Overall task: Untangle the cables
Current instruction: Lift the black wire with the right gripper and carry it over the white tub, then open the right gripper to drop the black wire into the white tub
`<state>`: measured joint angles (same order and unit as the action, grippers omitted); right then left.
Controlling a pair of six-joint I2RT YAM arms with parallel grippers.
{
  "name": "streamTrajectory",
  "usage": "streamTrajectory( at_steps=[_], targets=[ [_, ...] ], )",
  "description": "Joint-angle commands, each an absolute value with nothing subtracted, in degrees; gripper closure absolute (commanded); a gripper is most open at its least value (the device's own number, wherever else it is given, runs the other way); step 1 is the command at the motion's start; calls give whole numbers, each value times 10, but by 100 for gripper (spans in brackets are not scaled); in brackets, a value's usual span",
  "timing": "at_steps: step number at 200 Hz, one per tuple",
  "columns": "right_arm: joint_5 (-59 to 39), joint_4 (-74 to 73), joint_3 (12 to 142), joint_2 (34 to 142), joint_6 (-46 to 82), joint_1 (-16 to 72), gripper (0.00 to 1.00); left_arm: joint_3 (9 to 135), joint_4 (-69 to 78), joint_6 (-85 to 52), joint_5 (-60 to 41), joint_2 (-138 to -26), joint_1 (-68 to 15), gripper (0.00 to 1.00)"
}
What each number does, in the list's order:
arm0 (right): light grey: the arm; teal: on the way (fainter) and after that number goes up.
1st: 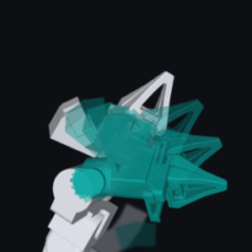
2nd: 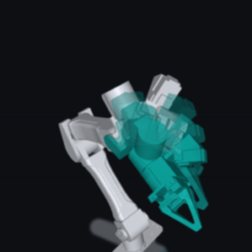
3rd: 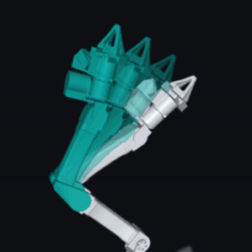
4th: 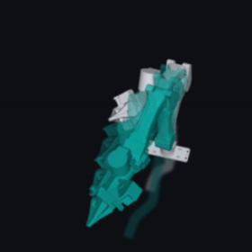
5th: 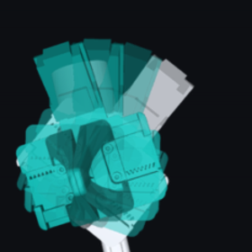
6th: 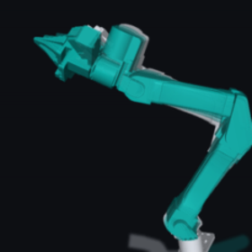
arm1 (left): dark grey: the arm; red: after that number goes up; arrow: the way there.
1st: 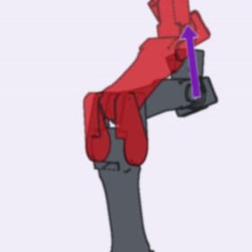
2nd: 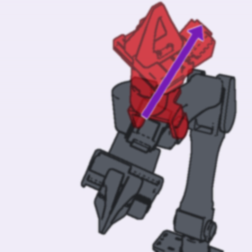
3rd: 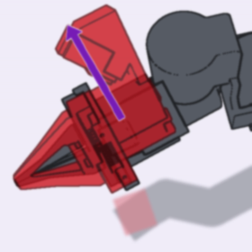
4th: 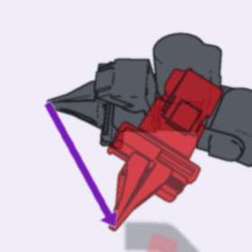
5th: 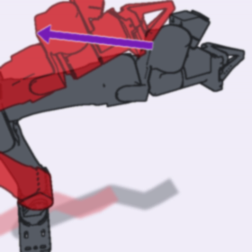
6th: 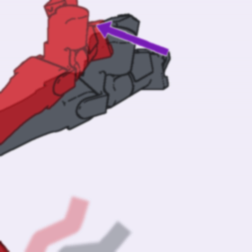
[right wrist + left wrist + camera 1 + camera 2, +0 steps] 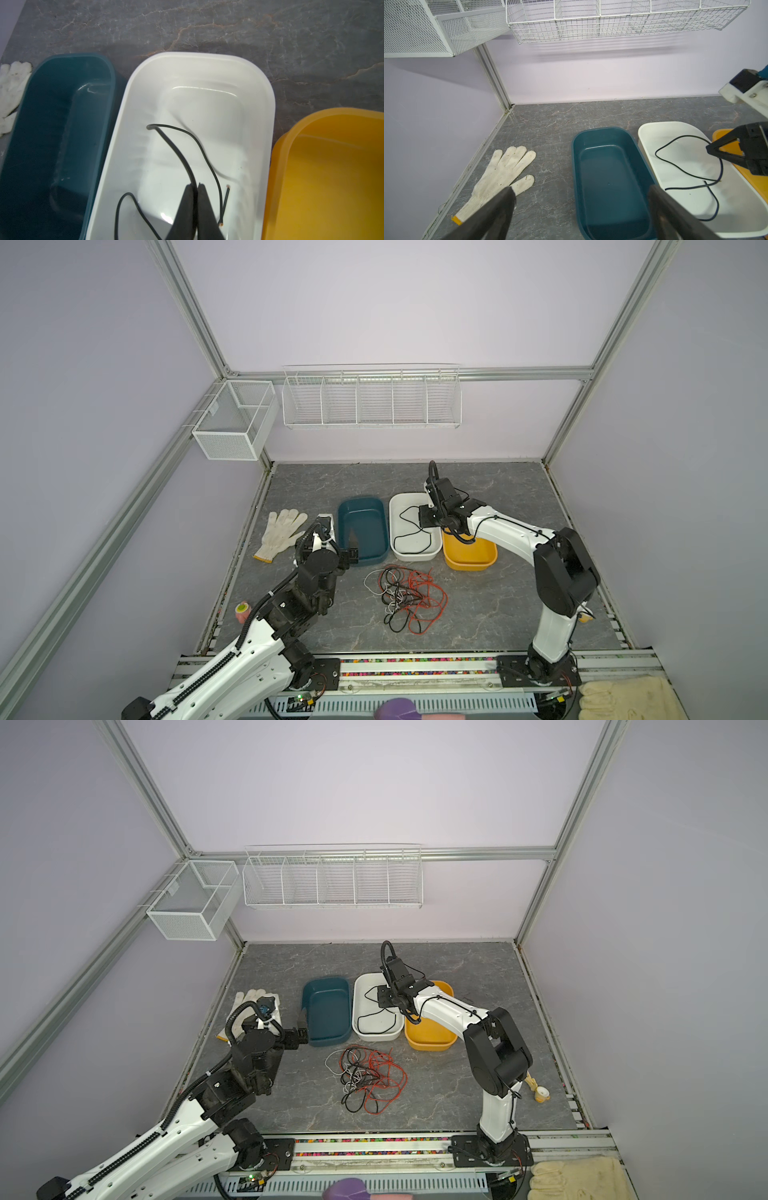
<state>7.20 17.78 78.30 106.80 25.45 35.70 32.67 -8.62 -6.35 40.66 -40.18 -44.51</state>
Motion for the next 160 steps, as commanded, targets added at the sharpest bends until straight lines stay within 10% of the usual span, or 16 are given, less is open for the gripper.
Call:
streamTrajectory(
  at_steps=[1, 160],
  targets=[
    [93, 217, 786, 1088, 289, 355, 93, 322, -76, -55, 402, -399, -443, 1],
    [111, 298, 811, 1053, 293, 368, 79, 321, -73, -46, 382, -407, -443, 1]
  ],
)
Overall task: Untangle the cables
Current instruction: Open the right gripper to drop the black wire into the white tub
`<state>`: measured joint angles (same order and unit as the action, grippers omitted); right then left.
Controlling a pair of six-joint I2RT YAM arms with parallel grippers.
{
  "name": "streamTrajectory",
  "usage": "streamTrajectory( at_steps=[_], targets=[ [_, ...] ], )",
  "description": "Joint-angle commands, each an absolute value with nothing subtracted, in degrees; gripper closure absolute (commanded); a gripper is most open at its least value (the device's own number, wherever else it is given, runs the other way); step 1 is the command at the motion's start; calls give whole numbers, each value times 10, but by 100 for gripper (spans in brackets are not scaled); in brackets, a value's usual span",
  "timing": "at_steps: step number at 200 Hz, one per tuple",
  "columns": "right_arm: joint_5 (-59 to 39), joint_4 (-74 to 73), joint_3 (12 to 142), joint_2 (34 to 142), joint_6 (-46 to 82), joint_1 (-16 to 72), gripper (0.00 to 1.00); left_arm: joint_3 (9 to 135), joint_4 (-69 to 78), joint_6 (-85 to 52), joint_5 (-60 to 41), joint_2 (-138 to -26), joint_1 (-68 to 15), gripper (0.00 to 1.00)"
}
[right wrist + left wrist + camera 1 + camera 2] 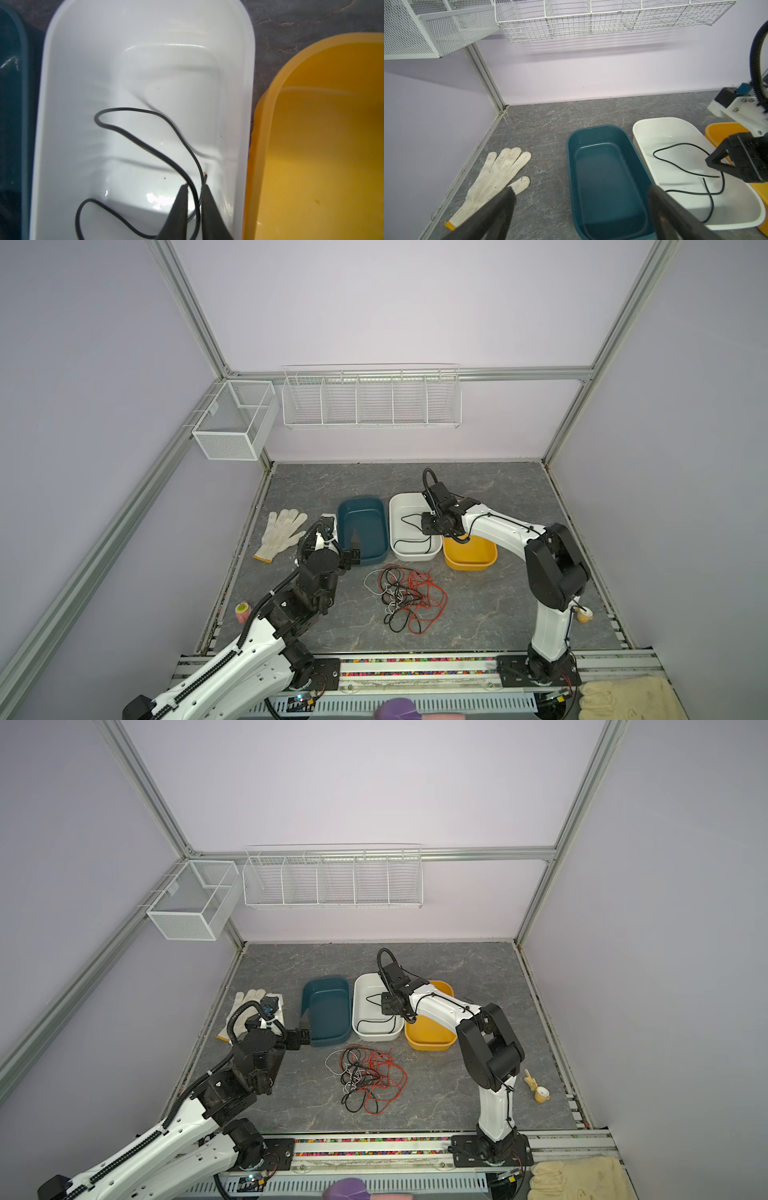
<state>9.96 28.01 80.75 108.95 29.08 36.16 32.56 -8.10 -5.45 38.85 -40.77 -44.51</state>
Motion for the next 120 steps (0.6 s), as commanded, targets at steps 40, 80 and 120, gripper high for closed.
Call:
streamTrajectory(
  at_steps=[40, 80, 120],
  targets=[
    [112, 305, 810, 1018, 289, 378, 71, 320, -74, -45, 380, -407, -443, 1],
    [110, 319, 807, 972, 281, 398, 61, 320, -74, -44, 377, -407, -443, 1],
    [98, 302, 754, 896, 262, 445, 36, 321, -77, -45, 374, -404, -443, 1]
  ],
)
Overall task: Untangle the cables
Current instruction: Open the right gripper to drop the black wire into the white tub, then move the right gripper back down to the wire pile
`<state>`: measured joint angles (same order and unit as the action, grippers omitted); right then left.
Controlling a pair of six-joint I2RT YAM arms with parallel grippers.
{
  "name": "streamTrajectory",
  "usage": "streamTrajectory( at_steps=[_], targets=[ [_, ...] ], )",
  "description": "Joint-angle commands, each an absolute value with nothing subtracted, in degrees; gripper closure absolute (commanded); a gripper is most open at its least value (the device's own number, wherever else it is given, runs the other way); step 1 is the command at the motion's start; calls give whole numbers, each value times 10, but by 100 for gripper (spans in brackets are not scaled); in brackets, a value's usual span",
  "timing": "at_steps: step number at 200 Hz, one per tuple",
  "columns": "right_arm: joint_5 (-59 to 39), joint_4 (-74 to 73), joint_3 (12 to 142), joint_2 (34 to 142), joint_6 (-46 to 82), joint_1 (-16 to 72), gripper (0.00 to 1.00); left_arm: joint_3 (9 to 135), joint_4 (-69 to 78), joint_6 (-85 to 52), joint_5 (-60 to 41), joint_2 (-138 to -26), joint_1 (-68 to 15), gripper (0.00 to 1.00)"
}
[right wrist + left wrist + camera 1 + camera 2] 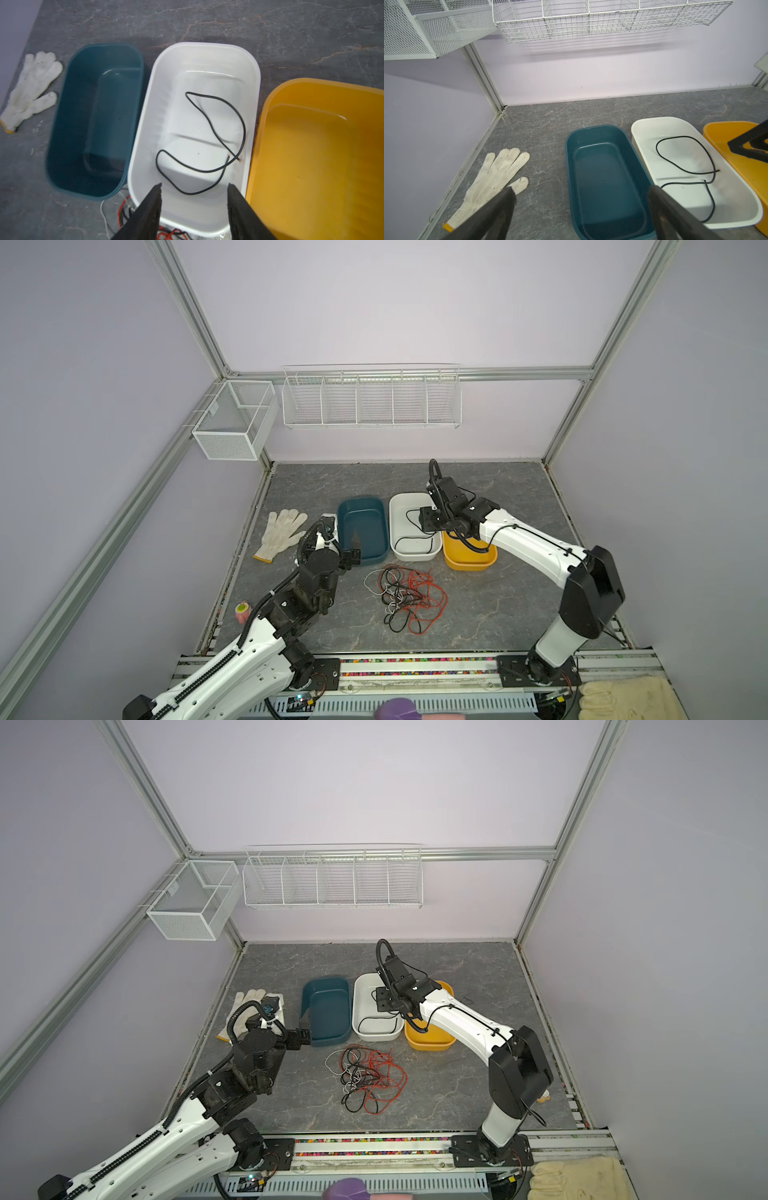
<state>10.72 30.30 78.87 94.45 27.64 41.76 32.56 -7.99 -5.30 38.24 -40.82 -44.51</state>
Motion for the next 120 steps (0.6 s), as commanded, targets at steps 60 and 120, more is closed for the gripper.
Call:
streamTrajectory(
  at_steps=[60, 120],
  targets=[
    [98, 304, 639, 802, 320, 534, 30, 324, -85, -48, 362, -404, -443, 1],
    [100, 233, 487, 735, 428, 620, 30, 337, -113, -65, 327, -416, -444, 1]
  ],
)
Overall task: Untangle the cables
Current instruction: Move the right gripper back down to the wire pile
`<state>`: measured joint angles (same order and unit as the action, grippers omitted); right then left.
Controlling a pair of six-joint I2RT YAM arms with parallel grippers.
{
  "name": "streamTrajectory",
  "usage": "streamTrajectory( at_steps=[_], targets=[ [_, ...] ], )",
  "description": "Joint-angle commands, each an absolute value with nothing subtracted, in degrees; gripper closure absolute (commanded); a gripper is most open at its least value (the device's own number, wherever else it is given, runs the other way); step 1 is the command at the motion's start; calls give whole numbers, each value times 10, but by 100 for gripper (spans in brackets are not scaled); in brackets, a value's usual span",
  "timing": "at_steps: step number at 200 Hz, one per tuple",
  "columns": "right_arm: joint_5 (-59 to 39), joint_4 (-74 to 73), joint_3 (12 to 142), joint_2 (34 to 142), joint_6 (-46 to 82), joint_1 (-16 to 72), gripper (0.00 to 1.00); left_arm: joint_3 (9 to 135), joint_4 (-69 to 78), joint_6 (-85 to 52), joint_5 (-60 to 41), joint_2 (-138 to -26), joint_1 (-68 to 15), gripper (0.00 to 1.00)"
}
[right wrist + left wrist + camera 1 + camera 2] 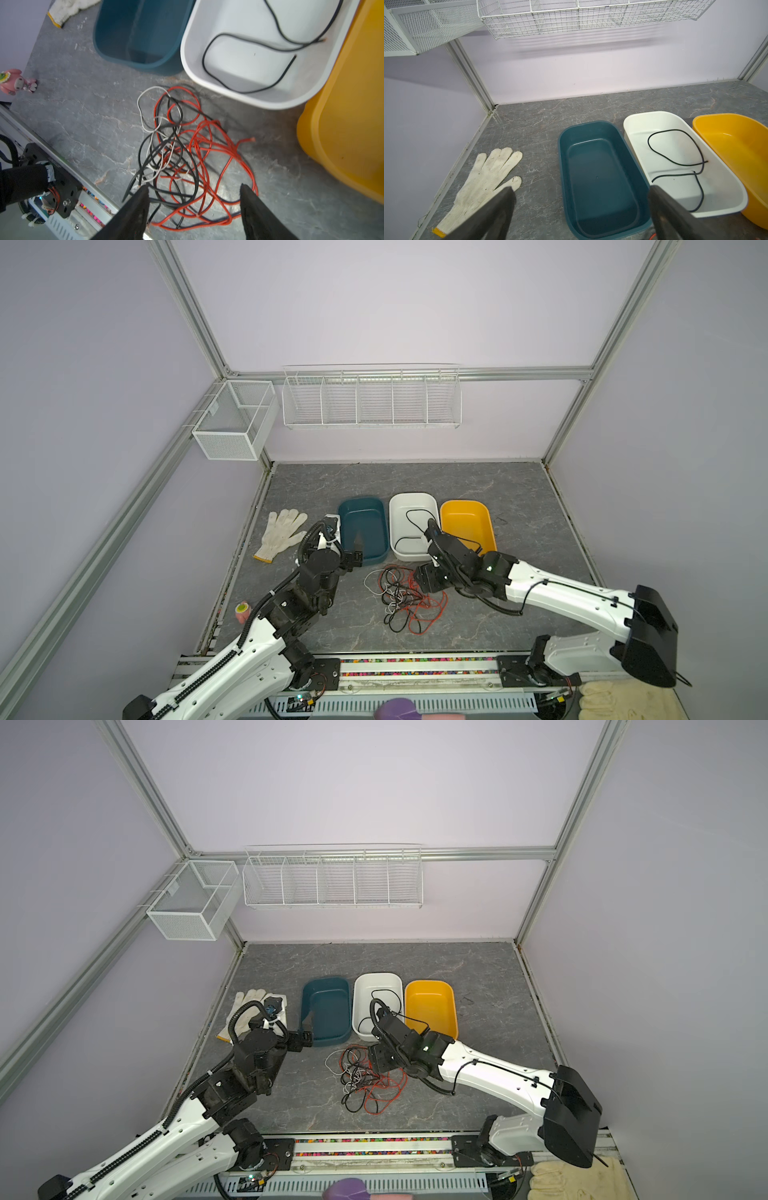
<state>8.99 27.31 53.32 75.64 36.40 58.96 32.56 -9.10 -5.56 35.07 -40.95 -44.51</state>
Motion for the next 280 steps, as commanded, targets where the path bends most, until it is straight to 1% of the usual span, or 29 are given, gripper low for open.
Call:
streamTrajectory(
  at_steps=[1, 33, 40, 70, 103, 153, 183, 216, 246, 280],
  targets=[
    [101, 232, 486, 734, 429, 621, 30, 337, -113, -65, 326, -416, -444, 1],
    [157, 218, 456, 738, 428, 660, 31, 344, -121, -64, 308, -429, -444, 1],
    [169, 212, 451, 738, 423, 668, 32, 345, -123, -64, 305, -446, -443, 1],
    [212, 219, 462, 760, 399, 685, 33, 347, -125, -63, 300, -449, -444, 1],
    [196, 188, 465, 790, 375, 688, 36, 345, -127, -62, 302, -446, -444, 1],
    [200, 173, 479, 847, 361, 692, 40, 344, -126, -61, 301, -446, -445, 1],
    [206, 174, 489, 864, 357, 700, 41, 344, -126, -61, 300, -446, -445, 1],
    [185, 171, 500, 883, 365, 704, 42, 344, -126, -60, 300, -446, -444, 1],
    [146, 155, 500, 865, 385, 705, 45, 343, -126, -60, 300, -444, -445, 1],
    [146, 169, 500, 835, 443, 709, 45, 343, -126, -59, 300, -445, -444, 1]
  ],
)
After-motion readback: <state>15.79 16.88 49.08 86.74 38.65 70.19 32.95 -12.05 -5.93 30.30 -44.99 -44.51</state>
